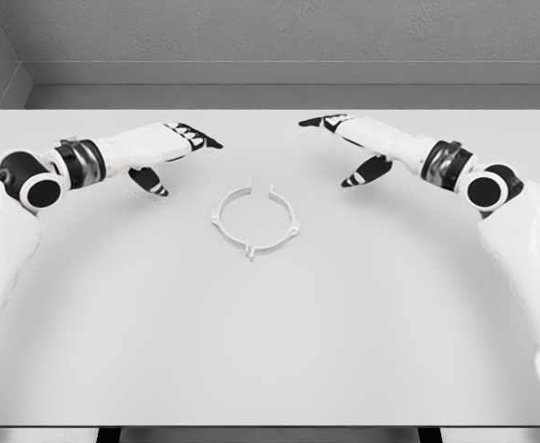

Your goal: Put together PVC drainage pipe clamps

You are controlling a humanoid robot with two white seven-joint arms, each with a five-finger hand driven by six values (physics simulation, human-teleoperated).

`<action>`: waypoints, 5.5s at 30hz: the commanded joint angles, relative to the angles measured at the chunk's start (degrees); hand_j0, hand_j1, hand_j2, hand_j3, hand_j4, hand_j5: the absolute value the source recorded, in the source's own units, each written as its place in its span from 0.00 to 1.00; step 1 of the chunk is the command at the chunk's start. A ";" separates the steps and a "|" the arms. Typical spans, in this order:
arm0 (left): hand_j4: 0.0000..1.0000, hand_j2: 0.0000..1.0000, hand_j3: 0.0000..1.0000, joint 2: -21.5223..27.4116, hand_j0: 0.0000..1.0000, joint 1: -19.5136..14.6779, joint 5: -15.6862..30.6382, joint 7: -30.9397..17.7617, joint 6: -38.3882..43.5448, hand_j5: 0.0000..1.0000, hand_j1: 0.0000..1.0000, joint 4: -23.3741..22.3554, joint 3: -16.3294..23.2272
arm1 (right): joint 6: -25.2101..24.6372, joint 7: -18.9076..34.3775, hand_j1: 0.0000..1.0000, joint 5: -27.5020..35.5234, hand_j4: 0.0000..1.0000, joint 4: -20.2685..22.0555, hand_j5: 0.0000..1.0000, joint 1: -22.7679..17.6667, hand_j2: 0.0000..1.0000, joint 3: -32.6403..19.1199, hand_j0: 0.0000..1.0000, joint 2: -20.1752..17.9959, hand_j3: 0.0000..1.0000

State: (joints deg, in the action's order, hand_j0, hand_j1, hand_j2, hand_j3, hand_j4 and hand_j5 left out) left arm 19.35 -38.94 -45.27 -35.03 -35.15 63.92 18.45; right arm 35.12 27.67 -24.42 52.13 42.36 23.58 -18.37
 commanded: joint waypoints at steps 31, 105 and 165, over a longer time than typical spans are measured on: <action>1.00 1.00 1.00 -6.69 1.00 -0.62 -3.51 0.03 0.15 1.00 1.00 -0.55 2.82 | -0.12 -0.43 1.00 -9.85 1.00 0.69 1.00 1.58 1.00 -8.11 1.00 -0.18 1.00; 1.00 1.00 1.00 8.86 1.00 -4.13 0.01 0.03 0.15 1.00 1.00 -2.48 -4.30 | -0.12 0.27 1.00 -10.91 1.00 0.69 1.00 -1.32 1.00 -1.62 1.00 -0.62 1.00; 1.00 1.00 1.00 10.80 1.00 -3.16 6.51 0.03 0.15 1.00 1.00 -0.28 -4.21 | -0.12 1.15 1.00 -8.18 1.00 29.96 1.00 -13.27 1.00 9.55 1.00 -3.96 1.00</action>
State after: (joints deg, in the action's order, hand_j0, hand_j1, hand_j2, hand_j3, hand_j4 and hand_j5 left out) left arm 29.96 -42.10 -39.35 -35.04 -35.16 63.38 14.28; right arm 35.14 28.76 -33.04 82.59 29.18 33.27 -22.64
